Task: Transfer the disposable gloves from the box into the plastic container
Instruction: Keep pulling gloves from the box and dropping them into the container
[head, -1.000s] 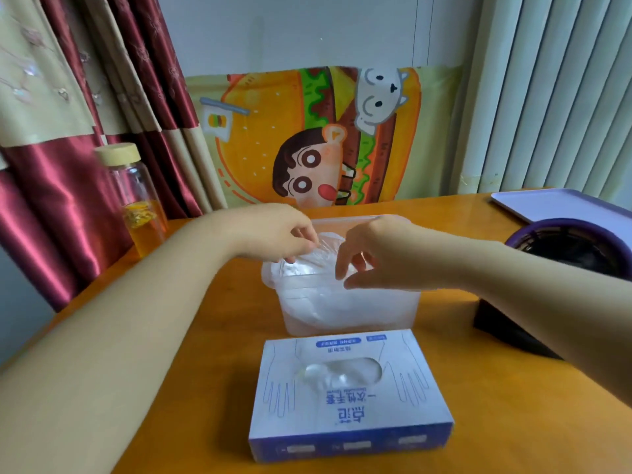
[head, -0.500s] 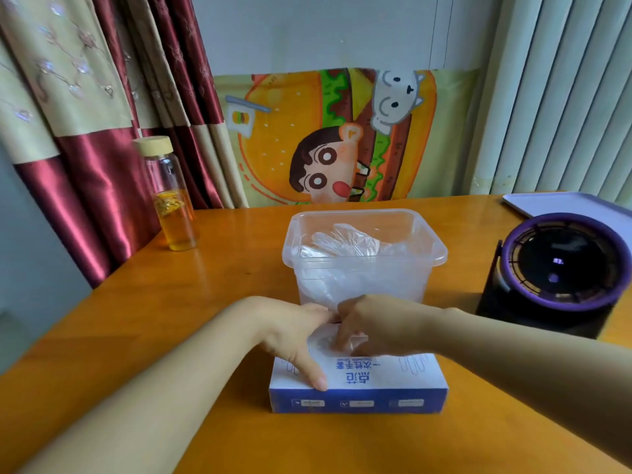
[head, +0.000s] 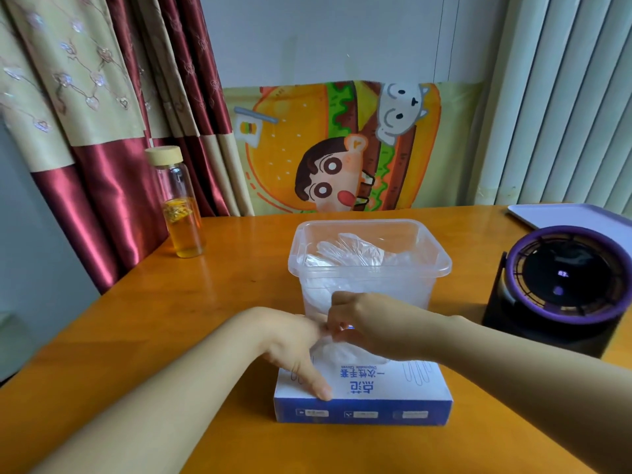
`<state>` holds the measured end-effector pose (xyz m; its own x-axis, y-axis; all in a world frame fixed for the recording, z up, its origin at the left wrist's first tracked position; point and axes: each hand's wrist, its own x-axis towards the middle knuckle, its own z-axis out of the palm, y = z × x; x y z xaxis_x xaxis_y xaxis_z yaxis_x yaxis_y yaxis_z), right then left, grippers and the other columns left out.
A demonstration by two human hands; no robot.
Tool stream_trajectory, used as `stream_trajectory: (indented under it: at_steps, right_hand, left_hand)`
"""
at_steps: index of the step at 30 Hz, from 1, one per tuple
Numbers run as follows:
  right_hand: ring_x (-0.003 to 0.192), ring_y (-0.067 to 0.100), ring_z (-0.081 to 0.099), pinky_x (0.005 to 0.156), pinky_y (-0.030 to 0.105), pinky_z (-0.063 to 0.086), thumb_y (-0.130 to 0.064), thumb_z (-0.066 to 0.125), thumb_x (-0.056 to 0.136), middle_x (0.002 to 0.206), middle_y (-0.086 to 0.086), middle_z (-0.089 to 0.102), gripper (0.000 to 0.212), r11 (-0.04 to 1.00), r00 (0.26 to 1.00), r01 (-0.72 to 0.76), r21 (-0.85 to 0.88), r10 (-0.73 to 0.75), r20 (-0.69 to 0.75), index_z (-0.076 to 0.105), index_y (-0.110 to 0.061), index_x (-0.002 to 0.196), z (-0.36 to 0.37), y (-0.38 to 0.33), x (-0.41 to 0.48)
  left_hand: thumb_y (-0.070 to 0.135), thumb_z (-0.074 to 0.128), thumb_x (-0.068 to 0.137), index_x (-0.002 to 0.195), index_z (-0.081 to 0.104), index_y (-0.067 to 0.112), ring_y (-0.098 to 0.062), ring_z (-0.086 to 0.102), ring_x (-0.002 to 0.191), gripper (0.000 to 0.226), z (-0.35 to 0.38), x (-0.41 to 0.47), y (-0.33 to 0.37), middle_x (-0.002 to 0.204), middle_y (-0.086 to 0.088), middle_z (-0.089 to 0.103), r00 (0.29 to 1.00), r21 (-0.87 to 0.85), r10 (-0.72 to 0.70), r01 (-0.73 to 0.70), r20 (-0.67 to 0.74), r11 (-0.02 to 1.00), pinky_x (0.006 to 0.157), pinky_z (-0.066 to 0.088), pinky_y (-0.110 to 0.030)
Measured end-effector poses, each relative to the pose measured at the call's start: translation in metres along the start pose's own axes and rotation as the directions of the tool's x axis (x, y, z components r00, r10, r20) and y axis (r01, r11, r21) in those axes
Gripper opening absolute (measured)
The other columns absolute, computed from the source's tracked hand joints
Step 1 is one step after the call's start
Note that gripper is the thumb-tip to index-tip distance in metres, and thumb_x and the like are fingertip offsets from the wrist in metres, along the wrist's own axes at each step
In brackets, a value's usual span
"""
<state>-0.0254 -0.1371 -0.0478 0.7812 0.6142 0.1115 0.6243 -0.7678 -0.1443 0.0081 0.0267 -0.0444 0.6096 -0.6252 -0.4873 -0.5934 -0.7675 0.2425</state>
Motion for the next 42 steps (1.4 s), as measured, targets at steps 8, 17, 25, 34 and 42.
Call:
stream_trajectory:
  at_steps: [8,17,25,34,42]
  right_hand:
    - [0.086,0.012,0.059,0.08,0.023,0.049,-0.023,0.051,0.097,0.101,-0.004,0.063,0.015,0.993,0.993,-0.11,0.046,0.111,-0.025,0.061,-0.016,0.104,-0.04,0.009,-0.022]
    - [0.077,0.008,0.065,0.078,0.023,0.053,-0.022,0.053,0.094,0.08,-0.004,0.068,0.014,0.724,0.913,-0.143,0.675,0.359,-0.192,0.062,-0.018,0.084,-0.099,0.027,-0.024]
    - [0.074,0.022,0.069,0.075,0.039,0.057,-0.01,0.039,0.098,0.082,0.012,0.07,0.026,-0.05,0.874,-0.135,0.99,0.465,0.143,0.062,0.002,0.097,-0.095,0.027,-0.028]
    - [0.082,0.021,0.06,0.078,0.028,0.05,-0.017,0.049,0.091,0.101,0.017,0.067,0.027,0.04,0.925,-0.205,0.978,0.335,0.18,0.075,-0.013,0.097,-0.075,0.032,-0.019]
    - [0.091,0.026,0.069,0.087,0.042,0.049,-0.053,0.053,0.076,0.101,0.009,0.072,0.041,0.094,0.882,-0.08,0.992,0.471,0.026,0.067,-0.02,0.096,-0.089,0.041,-0.024]
  left_hand:
    - [0.052,0.076,0.073,0.142,0.027,0.036,-0.016,0.046,0.128,0.087,0.001,0.003,0.0,0.143,0.009,0.044,0.998,-0.077,0.027,-0.023,0.063,0.997,0.102,0.044,-0.03]
    - [0.057,0.073,0.074,0.151,0.009,0.039,-0.012,0.023,0.143,0.102,-0.004,-0.016,-0.007,0.157,0.019,0.015,0.996,-0.111,-0.033,0.024,-0.078,0.994,0.115,0.024,-0.029]
    - [0.083,0.069,0.046,0.151,0.01,0.037,0.001,0.043,0.127,0.129,-0.041,-0.043,0.002,0.138,0.024,0.041,0.838,-0.597,-0.068,-0.328,-0.542,0.732,0.107,0.035,-0.026]
    - [0.044,0.061,0.084,0.122,0.059,0.021,0.005,0.055,0.111,0.045,-0.06,-0.019,0.039,0.12,0.01,0.062,0.764,-0.594,-0.02,-0.484,-0.645,0.643,0.092,0.036,-0.02]
    - [0.021,0.054,0.097,0.095,0.065,0.006,-0.007,0.066,0.074,0.019,-0.066,-0.001,0.022,0.086,-0.011,0.071,0.632,-0.609,-0.226,-0.489,-0.741,0.625,0.073,0.048,-0.014]
